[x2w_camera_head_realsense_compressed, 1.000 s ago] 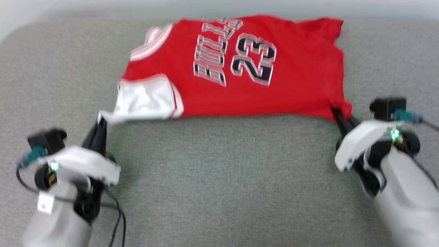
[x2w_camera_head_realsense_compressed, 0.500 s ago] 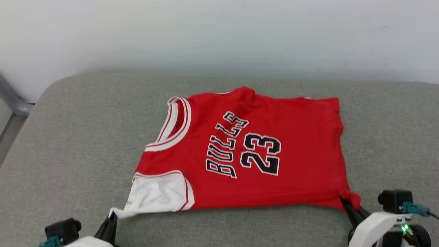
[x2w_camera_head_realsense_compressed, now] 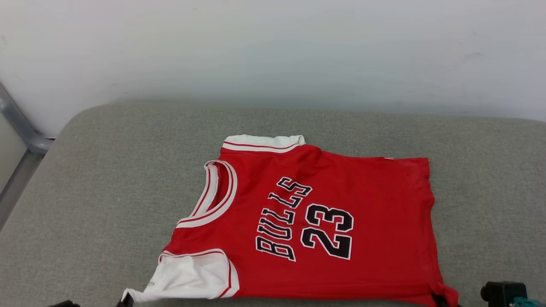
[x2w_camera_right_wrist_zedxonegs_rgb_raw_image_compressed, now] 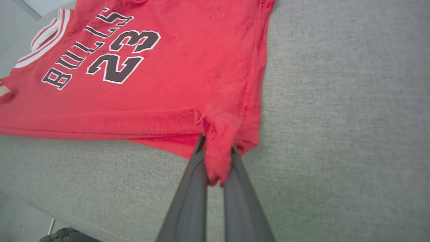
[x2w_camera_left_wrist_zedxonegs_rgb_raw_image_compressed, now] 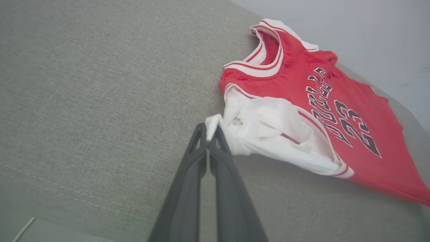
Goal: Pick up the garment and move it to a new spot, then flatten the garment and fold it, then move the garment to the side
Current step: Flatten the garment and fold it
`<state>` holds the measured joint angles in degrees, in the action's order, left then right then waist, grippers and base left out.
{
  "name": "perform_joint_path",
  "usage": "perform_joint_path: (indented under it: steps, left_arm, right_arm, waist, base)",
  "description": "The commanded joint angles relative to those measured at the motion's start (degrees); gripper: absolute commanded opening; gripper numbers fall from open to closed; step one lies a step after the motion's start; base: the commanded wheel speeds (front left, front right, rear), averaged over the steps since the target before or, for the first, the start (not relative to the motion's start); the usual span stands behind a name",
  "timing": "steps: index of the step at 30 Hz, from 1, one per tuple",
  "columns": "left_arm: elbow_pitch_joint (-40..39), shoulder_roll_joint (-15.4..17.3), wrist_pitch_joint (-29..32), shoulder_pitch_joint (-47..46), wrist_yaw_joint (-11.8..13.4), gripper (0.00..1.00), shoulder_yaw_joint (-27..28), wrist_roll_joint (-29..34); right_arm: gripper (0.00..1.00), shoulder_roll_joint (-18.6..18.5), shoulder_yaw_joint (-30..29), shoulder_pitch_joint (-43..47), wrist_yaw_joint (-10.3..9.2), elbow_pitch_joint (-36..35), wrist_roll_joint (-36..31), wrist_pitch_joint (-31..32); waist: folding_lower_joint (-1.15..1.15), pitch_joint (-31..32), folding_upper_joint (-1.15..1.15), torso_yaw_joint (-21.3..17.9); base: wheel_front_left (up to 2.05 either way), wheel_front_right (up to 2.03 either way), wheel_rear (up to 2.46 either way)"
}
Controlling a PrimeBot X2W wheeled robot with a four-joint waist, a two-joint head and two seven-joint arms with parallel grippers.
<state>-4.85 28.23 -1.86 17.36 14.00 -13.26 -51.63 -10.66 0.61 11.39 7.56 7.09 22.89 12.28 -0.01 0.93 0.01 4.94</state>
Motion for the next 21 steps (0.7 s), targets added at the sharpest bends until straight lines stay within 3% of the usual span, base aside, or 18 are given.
perform_joint_path:
  steps: [1,5,11,21]
  left_arm:
    - [-1.38,0.91,-0.05,0.00,0.71,0.00,0.86,0.57]
    - [-5.28,1.51,0.16,-2.75,1.10,0.00,1.40,1.11]
    - [-4.12,1.13,0.48,-11.59,-1.41,0.00,0.16,1.99]
    - [7.35,0.28,2.81,-27.04,-7.51,0.00,-2.24,1.15]
  right_arm:
    - [0.00,-0.11,-1.08,0.85,-0.14,-1.33,-0.65,0.72]
    - [0.00,0.82,-1.24,-0.16,-0.13,-6.66,-2.23,4.18]
    - [0.00,1.03,-0.34,-6.96,-0.12,-10.81,-4.83,8.92]
    - [0.00,1.08,0.48,-17.59,-0.12,-5.64,-7.39,11.67]
  waist:
    - [0.01,-0.24,-0.01,0.00]
    - [0.01,-1.94,-0.01,-0.61]
    - [0.01,-7.79,-0.01,-1.51]
    - [0.01,-16.08,-0.01,-1.85]
  base:
    - [0.00,0.00,0.00]
    - [0.00,0.00,0.00]
    - [0.00,0.00,0.00]
    - [0.00,0.00,0.00]
